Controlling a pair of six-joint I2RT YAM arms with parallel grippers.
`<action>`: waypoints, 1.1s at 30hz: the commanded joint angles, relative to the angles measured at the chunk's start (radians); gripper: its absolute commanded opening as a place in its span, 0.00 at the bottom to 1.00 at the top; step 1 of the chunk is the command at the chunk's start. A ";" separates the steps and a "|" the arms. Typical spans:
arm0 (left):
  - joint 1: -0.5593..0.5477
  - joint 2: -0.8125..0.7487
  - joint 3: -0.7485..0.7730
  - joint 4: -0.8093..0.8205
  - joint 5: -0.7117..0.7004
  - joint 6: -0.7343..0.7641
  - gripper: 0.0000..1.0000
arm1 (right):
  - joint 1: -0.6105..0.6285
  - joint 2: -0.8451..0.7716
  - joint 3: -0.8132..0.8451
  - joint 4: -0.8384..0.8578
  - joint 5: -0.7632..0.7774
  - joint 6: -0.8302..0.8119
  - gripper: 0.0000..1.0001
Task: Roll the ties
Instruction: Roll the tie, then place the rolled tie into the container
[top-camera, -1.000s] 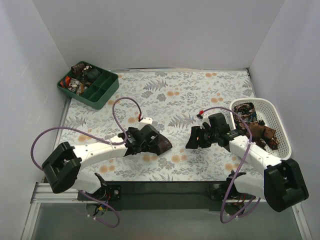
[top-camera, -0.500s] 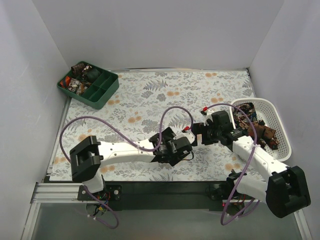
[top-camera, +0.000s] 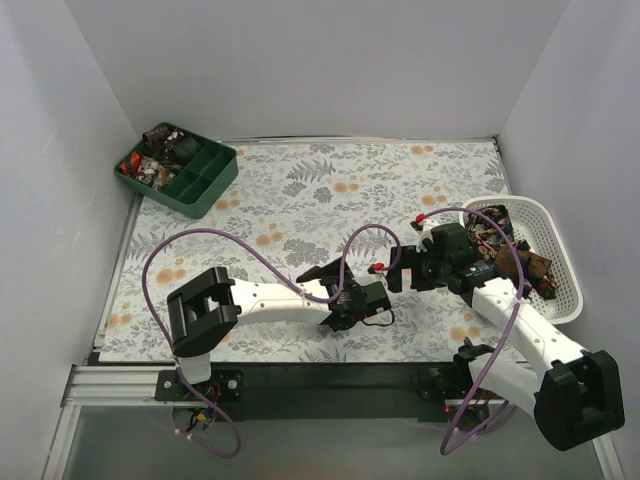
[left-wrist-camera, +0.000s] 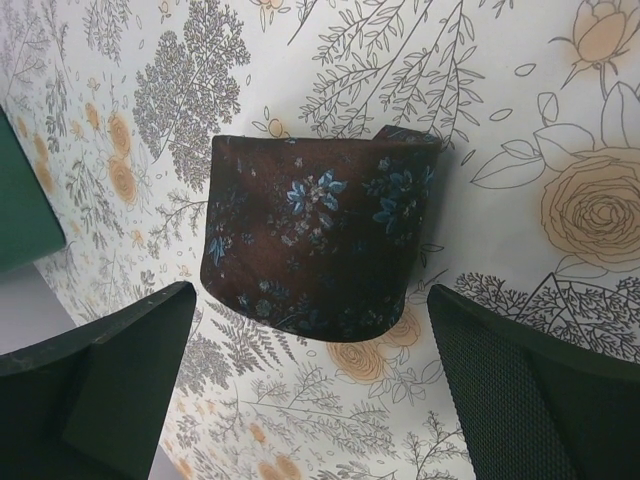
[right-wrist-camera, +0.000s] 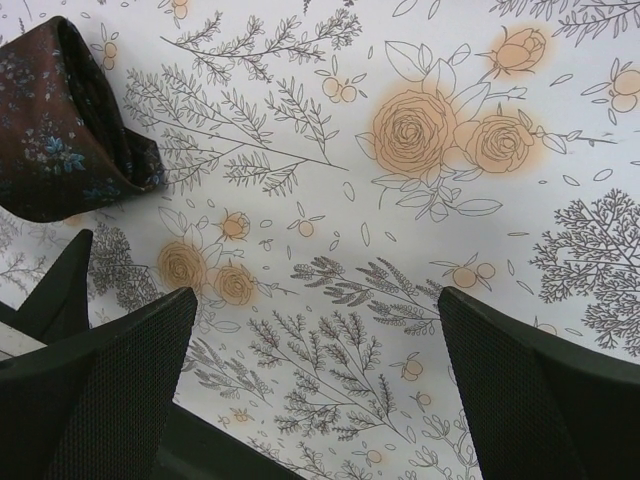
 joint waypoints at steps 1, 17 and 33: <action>0.001 0.007 0.008 0.046 -0.042 0.026 0.94 | -0.010 -0.018 0.030 -0.020 0.022 -0.013 0.95; 0.018 0.105 -0.100 0.092 -0.127 -0.081 0.78 | -0.027 -0.032 0.030 -0.032 0.014 -0.023 0.95; 0.031 0.172 -0.160 0.129 -0.116 -0.207 0.42 | -0.036 -0.029 0.039 -0.038 -0.010 -0.020 0.94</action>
